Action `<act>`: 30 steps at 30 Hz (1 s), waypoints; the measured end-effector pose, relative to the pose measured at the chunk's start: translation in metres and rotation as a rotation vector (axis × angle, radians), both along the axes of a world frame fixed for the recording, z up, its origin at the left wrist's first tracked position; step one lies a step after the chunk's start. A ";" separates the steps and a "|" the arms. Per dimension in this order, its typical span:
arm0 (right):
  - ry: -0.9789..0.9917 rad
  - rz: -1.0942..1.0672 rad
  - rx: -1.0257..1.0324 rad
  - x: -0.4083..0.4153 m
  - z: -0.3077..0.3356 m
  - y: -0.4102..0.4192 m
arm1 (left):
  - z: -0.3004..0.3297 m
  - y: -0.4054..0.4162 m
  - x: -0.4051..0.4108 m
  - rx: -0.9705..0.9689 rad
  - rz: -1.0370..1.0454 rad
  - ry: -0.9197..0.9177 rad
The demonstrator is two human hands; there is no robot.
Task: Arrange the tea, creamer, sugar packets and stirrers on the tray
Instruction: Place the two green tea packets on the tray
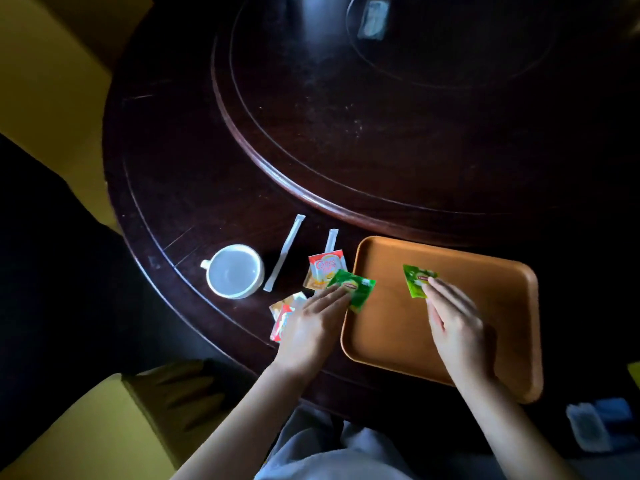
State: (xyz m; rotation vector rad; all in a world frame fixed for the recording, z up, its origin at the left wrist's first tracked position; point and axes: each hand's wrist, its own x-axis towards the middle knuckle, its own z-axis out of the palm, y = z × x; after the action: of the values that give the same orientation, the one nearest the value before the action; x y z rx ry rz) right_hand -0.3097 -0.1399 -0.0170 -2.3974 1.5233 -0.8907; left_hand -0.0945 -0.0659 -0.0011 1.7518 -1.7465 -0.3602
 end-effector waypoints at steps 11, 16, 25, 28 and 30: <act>0.291 -0.006 0.202 -0.032 -0.027 0.027 | -0.028 -0.019 -0.049 0.127 -0.256 -0.353; 0.457 0.058 0.343 -0.029 -0.024 0.036 | -0.032 -0.015 -0.047 0.298 -0.377 -0.393; 0.534 0.021 0.434 -0.018 -0.024 0.013 | -0.032 -0.037 -0.051 0.483 -0.365 -0.400; 0.541 0.018 0.425 -0.016 -0.026 0.002 | -0.034 -0.047 -0.055 0.470 -0.333 -0.389; 0.543 0.014 0.409 -0.015 -0.028 -0.006 | -0.034 -0.055 -0.056 0.483 -0.324 -0.400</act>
State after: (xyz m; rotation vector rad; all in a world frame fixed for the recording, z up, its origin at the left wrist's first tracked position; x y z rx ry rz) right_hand -0.3250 -0.1456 -0.0448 -2.4263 1.6417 0.1048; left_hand -0.1502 -0.1207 -0.0350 1.9641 -2.3987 -0.6491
